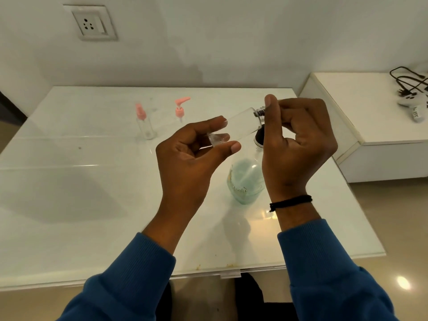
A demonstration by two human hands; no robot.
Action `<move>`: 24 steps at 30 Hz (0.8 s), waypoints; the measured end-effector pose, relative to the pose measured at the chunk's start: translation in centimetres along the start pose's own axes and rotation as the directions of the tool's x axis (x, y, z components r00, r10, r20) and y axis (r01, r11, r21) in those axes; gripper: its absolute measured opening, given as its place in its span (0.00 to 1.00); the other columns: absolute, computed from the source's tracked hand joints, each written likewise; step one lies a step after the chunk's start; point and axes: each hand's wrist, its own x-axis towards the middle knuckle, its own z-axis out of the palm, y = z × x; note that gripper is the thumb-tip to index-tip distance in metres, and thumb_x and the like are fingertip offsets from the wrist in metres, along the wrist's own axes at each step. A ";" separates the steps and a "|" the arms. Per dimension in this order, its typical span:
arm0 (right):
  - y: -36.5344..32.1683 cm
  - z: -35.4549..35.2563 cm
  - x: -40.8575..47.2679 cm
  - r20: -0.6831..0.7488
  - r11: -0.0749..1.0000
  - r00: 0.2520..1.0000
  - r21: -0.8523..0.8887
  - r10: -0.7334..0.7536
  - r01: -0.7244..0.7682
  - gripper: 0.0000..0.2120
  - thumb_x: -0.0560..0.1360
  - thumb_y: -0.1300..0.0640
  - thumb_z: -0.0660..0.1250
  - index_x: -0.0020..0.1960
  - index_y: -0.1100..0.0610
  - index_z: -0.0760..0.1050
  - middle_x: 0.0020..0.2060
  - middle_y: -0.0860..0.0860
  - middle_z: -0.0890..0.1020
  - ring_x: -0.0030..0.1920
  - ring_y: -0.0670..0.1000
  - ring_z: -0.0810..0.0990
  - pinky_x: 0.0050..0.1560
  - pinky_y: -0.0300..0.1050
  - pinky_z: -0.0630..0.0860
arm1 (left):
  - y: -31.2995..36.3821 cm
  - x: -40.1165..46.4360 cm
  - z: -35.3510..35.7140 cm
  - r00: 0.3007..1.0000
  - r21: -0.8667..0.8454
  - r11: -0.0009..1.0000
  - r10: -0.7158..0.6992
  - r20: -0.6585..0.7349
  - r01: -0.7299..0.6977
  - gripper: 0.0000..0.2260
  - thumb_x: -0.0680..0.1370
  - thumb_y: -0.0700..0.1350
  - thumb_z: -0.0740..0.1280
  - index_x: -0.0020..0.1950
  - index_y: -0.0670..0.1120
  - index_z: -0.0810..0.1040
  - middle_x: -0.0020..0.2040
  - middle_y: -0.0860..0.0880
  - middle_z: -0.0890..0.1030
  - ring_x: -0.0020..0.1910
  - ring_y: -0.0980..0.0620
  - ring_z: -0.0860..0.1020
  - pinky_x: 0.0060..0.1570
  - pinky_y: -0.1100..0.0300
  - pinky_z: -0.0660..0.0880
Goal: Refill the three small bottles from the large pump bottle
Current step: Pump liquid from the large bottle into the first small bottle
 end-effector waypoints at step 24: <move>0.4 0.4 -0.3 -0.033 0.996 0.999 -0.088 -0.020 0.017 0.17 0.79 0.64 0.69 0.32 0.64 0.75 0.29 0.58 0.74 0.31 0.56 0.70 0.34 0.48 0.68 | -0.3 -0.2 -0.5 0.997 -0.066 0.995 -0.072 -0.003 0.071 0.18 0.68 0.37 0.80 0.57 0.43 0.85 0.49 0.52 0.87 0.49 0.52 0.86 0.50 0.61 0.82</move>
